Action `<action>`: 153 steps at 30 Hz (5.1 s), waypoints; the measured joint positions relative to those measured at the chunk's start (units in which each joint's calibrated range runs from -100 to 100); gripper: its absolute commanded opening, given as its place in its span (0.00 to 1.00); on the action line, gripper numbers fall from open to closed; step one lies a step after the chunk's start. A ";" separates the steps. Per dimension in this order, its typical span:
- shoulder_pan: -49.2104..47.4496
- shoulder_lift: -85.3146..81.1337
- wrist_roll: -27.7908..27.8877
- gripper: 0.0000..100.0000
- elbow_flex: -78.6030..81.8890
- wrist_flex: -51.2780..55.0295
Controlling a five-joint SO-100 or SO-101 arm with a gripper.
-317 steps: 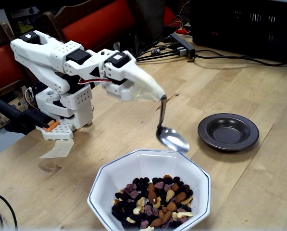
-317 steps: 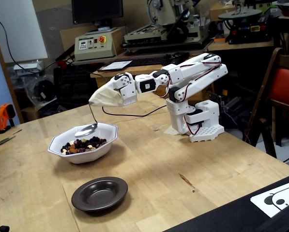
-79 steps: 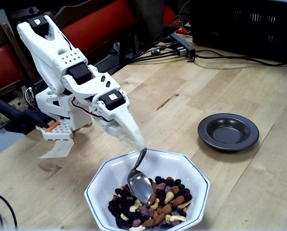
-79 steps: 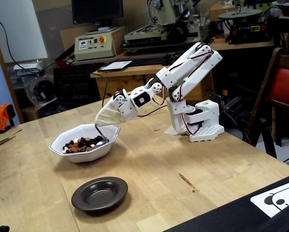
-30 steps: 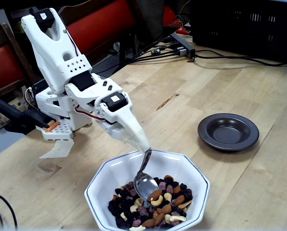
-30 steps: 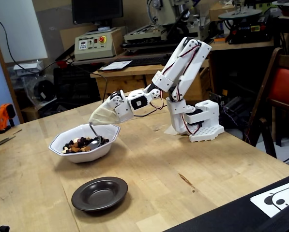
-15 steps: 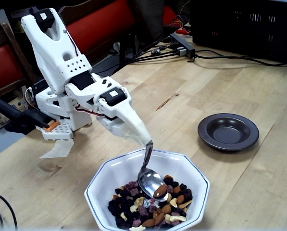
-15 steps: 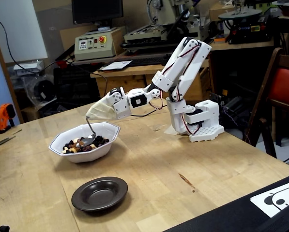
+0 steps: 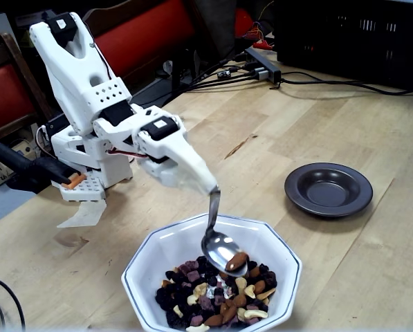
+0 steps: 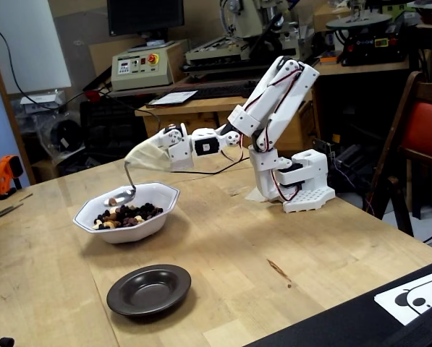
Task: Use spoon to transfer food from the white bowl to brown plate
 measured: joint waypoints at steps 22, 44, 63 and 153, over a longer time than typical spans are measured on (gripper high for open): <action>-4.96 -13.83 0.20 0.02 0.51 0.00; -20.51 -14.26 0.00 0.02 0.51 0.00; -29.34 -14.43 0.00 0.02 6.57 0.00; -34.53 -12.28 0.00 0.02 -4.63 22.08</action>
